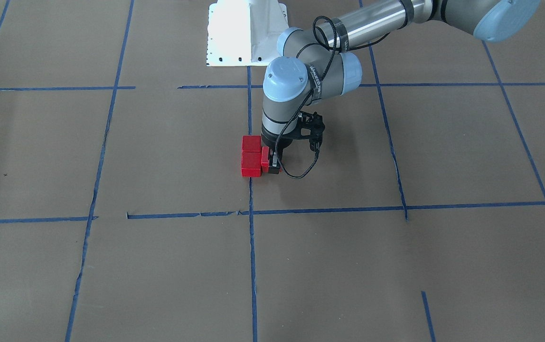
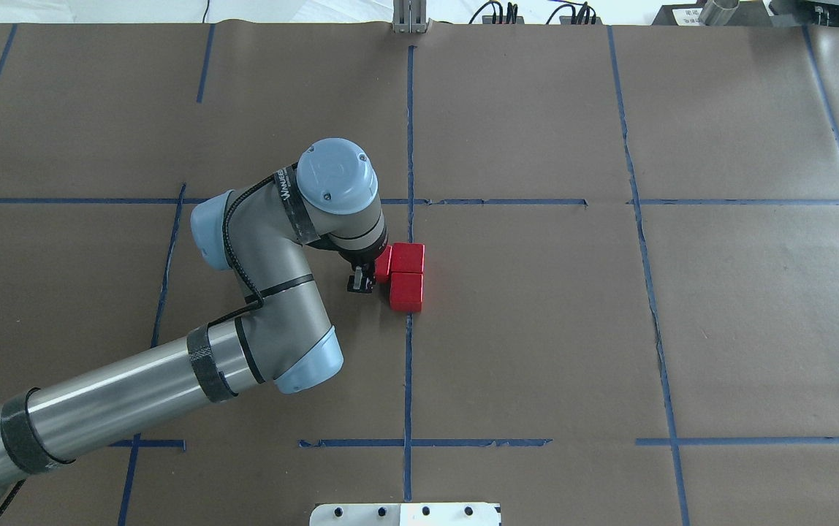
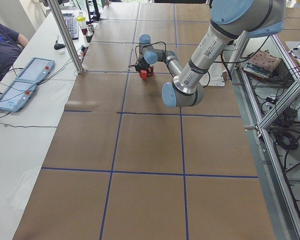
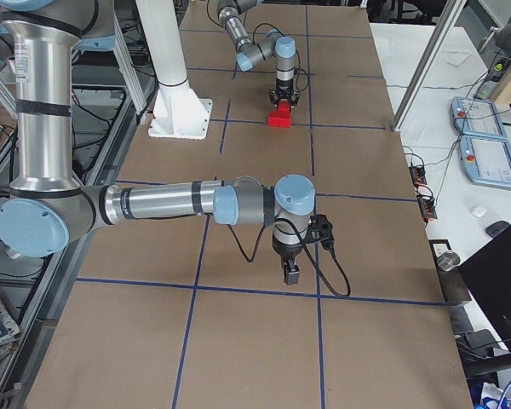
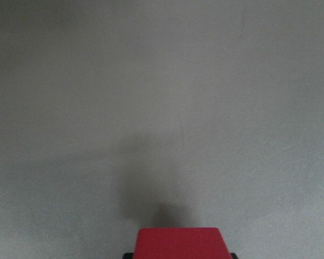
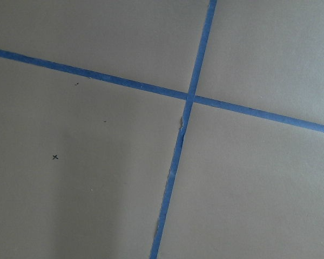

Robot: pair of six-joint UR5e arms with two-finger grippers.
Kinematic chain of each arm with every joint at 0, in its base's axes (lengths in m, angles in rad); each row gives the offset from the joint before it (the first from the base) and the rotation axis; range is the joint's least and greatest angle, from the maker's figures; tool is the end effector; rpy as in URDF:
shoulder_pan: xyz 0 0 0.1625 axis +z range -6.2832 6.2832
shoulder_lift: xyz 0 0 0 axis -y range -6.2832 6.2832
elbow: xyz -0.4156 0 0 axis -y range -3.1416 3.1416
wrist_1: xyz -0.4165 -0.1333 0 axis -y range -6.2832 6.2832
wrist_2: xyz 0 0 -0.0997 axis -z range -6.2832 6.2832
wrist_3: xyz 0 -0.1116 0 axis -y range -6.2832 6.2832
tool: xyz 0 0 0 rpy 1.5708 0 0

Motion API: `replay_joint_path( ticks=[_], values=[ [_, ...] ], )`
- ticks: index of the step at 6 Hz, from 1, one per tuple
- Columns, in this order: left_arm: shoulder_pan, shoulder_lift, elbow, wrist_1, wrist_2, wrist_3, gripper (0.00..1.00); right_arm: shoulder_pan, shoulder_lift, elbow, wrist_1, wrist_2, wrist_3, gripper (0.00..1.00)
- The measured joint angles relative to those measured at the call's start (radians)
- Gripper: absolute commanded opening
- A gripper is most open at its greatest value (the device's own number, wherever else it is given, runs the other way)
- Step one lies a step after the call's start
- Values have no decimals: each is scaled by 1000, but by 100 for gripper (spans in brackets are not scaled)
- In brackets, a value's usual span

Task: Form red blocks into L shape at center
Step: 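Place the cube beside the farther cube of the pair and release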

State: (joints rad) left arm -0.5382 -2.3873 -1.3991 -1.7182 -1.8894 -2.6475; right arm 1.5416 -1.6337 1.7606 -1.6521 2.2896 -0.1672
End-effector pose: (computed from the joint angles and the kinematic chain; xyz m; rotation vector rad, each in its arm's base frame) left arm 0.6204 -0.4849 0.2002 -0.5455 0.7388 -1.3858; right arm 0.0455 -0.4920 0.6039 0.0932 -0.7153 -0.2042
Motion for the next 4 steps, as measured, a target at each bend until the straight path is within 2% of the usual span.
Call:
replay_joint_path(
  ticks=[4],
  values=[
    [-5,-5,17,-10,1,-11,55,0,1,-1,0,-2,0,100]
  ],
)
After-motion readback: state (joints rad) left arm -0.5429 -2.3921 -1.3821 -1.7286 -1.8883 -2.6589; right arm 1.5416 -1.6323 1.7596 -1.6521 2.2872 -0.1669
